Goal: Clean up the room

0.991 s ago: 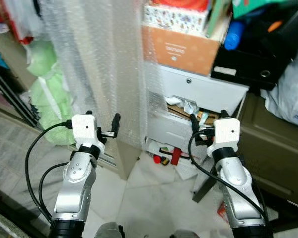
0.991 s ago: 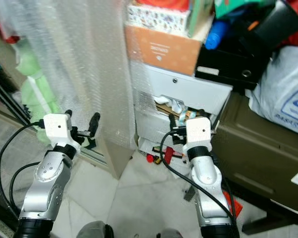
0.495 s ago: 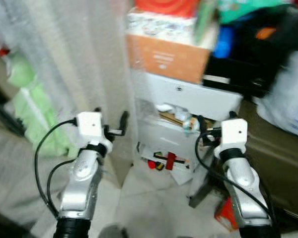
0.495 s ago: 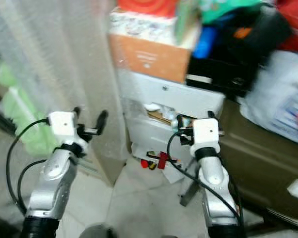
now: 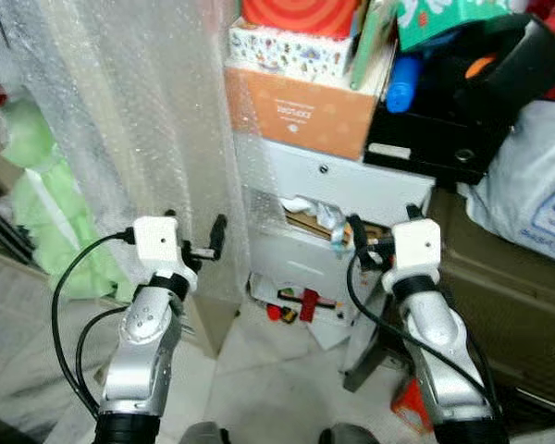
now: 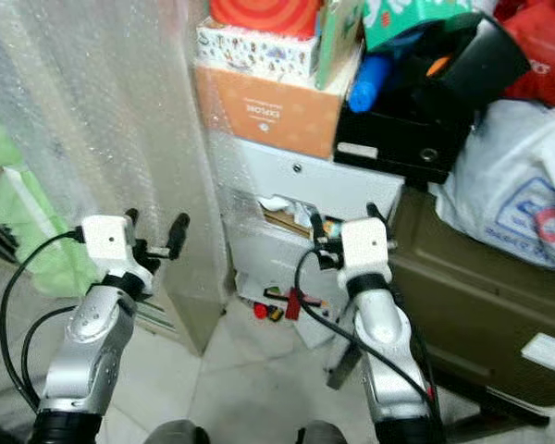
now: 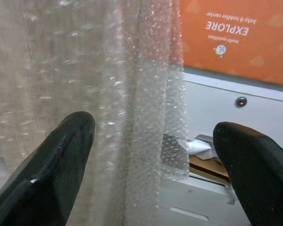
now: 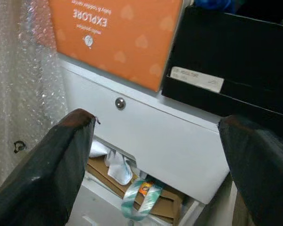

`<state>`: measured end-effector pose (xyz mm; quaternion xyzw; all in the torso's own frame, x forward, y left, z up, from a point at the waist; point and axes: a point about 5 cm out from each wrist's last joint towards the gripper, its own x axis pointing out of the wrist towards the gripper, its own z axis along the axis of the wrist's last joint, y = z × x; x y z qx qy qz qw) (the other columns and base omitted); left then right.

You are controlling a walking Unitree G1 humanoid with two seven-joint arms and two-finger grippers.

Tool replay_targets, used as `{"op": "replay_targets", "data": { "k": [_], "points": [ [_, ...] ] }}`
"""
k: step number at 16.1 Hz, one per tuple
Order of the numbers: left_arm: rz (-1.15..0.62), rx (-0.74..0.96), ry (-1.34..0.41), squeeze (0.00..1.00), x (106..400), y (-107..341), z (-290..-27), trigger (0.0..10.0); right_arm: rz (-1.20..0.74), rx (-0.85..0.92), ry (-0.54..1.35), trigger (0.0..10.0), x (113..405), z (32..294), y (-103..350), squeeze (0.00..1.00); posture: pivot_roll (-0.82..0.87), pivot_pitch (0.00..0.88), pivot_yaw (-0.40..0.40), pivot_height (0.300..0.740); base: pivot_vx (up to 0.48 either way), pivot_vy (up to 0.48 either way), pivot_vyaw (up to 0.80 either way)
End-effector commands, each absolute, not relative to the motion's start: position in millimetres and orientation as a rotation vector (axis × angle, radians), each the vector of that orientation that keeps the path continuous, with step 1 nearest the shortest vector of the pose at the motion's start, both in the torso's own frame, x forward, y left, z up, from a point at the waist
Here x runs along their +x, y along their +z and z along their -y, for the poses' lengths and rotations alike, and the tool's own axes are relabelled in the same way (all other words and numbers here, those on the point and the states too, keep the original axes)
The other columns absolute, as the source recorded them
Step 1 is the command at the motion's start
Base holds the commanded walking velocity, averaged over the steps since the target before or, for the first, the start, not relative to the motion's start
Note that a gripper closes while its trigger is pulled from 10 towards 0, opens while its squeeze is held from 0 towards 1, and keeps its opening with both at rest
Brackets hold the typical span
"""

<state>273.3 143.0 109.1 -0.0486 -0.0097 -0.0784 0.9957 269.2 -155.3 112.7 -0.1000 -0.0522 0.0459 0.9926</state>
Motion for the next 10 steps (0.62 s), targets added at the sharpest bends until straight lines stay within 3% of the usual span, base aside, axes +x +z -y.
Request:
{"op": "replay_targets", "data": {
  "k": [1,10],
  "points": [
    [0.027,-0.094,-0.149,0.00,273.0,111.1,-146.4,10.0,0.118,-0.205,0.110,10.0,269.9,151.6,115.4,0.00,-0.05,0.055,0.001,0.740,0.000,0.000,0.80],
    [0.044,-0.075,-0.141,0.00,275.1,114.0,-146.7,10.0,0.125,-0.204,0.116,10.0,271.8,150.8,116.1,0.00,-0.04,0.042,0.003,0.740,0.000,0.000,0.80]
  ]
}}
